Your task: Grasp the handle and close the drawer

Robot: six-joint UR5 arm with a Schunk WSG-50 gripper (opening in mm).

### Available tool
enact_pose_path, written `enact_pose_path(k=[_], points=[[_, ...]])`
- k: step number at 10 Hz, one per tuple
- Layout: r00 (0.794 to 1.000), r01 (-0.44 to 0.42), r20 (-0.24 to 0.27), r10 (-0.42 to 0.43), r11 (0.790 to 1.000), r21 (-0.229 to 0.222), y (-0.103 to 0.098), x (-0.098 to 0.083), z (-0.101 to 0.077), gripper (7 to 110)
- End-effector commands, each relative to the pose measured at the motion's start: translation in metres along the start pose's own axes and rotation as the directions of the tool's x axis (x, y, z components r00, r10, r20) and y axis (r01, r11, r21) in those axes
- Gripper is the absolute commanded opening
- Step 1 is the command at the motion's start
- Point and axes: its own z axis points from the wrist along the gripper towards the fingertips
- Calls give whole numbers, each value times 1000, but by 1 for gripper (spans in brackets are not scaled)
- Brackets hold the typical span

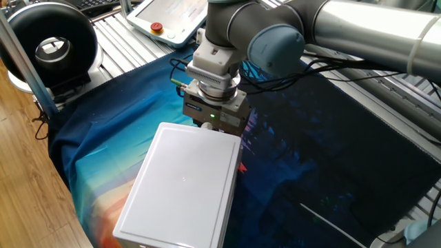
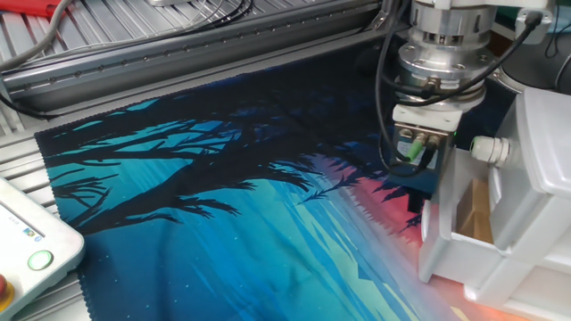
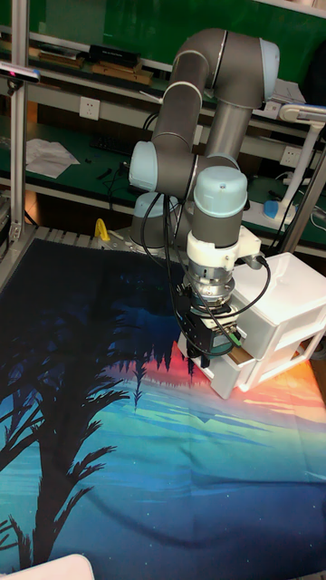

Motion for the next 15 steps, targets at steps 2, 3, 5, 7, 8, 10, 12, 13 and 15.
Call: enact_pose_path(k=[2,3,5,7,8,10,12,13,15], points=[[1000,-7,13,6,1000,12,-2,-2,-1,44],[1000,-11,22,11,1000,11,-2,-4,-1,7],[999,-15,38,15,1000,-2,0,-8,0,7],[999,-22,47,22,1000,-15,3,-10,0,7],[998,-28,57,30,999,-26,5,-11,0,7],[996,-35,86,38,999,-41,7,-13,-6,7],[996,-32,85,35,999,-41,6,-12,-5,7],[995,-34,90,38,999,-39,5,-14,-4,7],[994,-38,100,42,998,-40,5,-16,-4,7]])
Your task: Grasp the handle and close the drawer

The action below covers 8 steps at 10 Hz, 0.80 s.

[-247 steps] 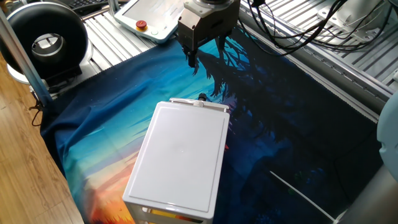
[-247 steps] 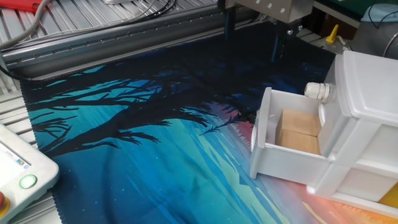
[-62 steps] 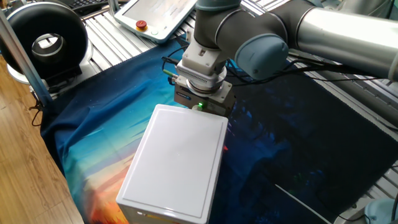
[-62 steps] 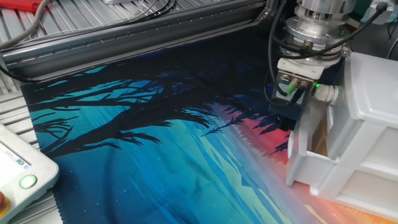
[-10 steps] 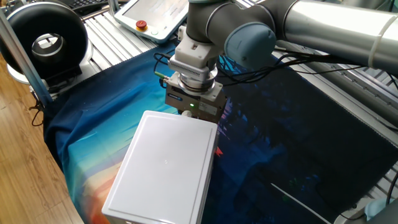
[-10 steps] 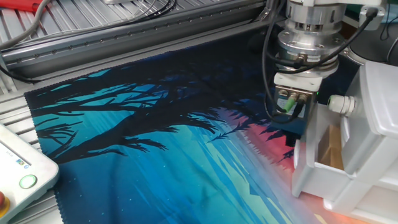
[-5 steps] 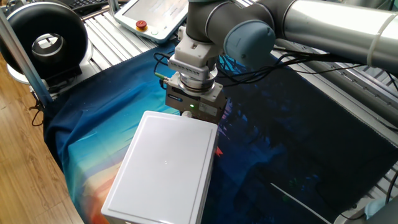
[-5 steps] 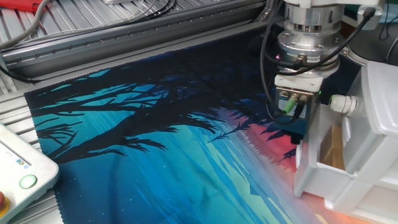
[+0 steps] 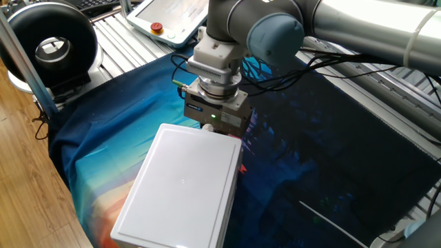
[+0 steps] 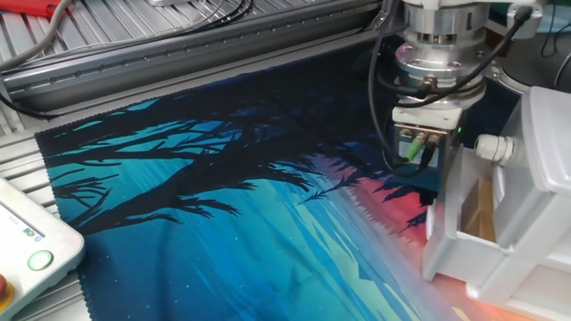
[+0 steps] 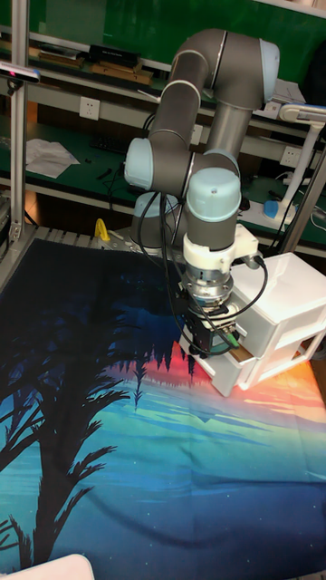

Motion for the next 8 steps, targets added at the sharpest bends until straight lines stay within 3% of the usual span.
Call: enact_pose_path(k=[1,2,4,8], points=[[999,-17,46,17,1000,12,-4,-9,-1,7],[997,-18,70,17,1000,25,-8,-13,0,7],[998,0,67,-2,999,32,-9,-11,3,7],[997,70,13,-70,997,19,-5,6,8,7]])
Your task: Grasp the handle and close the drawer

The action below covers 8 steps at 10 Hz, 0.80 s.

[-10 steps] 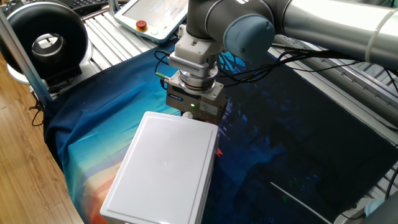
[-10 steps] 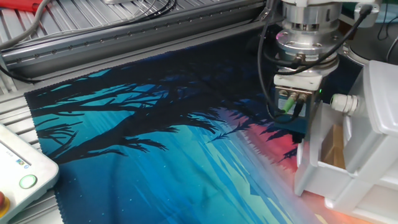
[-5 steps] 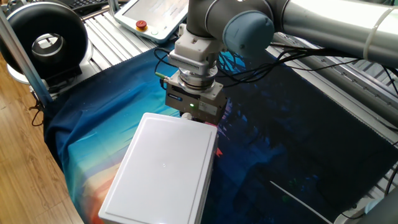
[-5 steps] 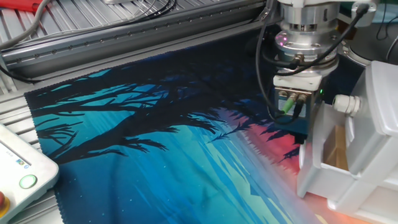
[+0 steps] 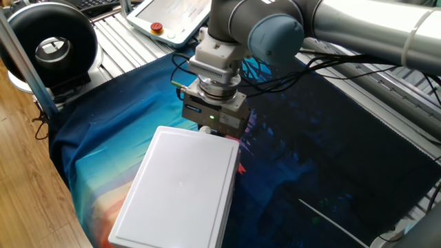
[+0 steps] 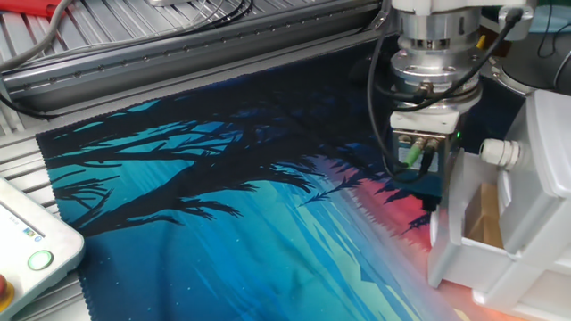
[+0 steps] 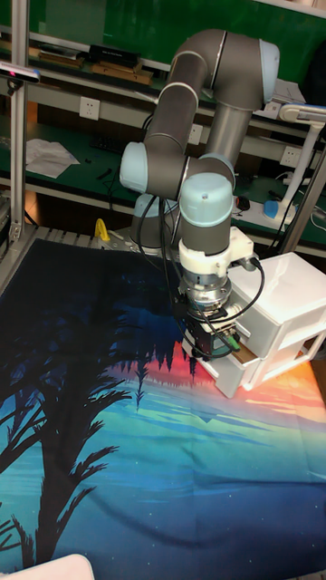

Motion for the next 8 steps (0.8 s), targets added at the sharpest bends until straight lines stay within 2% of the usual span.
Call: enact_pose_path(k=[1,2,3,5,7,8], points=[[996,74,-44,-75,997,-25,1,11,-1,7],[991,115,-63,-118,992,-57,0,9,-4,7],[990,134,-45,-137,989,-60,-4,1,-4,7],[984,175,29,-174,984,-26,-12,-16,3,7],[978,193,79,-194,981,9,-16,-21,8,7],[975,197,99,-198,980,13,-15,-21,6,7]])
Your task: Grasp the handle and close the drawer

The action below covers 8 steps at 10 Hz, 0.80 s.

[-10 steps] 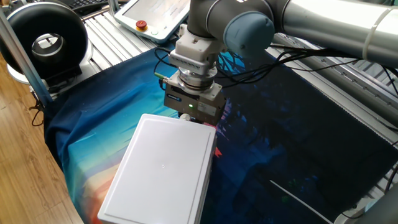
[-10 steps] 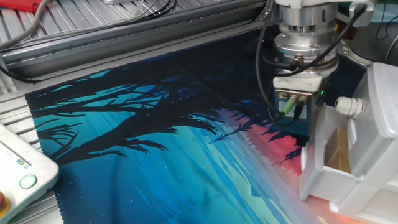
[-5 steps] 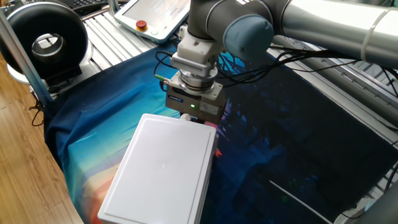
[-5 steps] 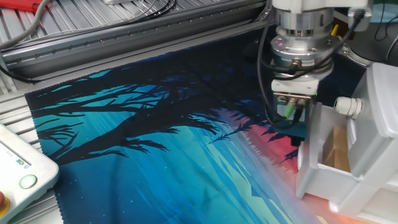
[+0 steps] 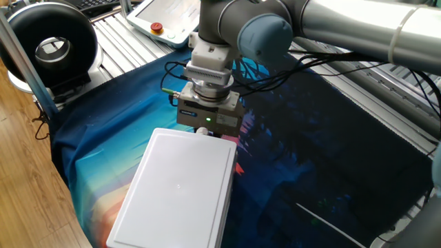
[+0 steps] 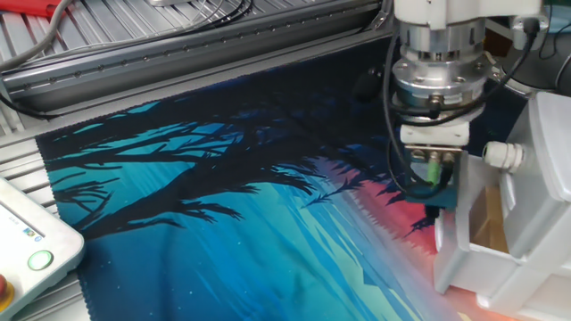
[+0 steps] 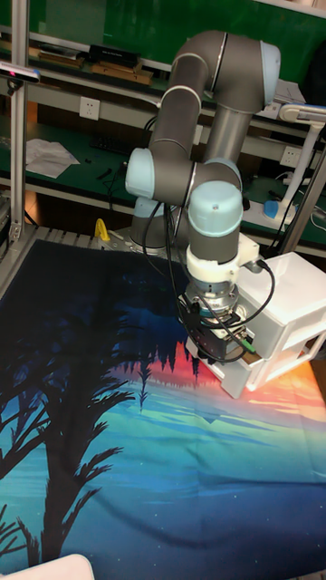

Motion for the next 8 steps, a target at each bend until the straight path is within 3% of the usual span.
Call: enact_pose_path(k=[1,2,4,5,8], points=[[997,36,72,-38,999,28,-3,-4,-4,7],[997,38,74,-39,999,21,2,1,-10,7],[999,32,-6,-33,999,-24,7,17,-9,7],[999,32,-23,-32,999,-43,7,18,-9,7],[1000,-2,6,3,999,-52,-4,2,-6,7]])
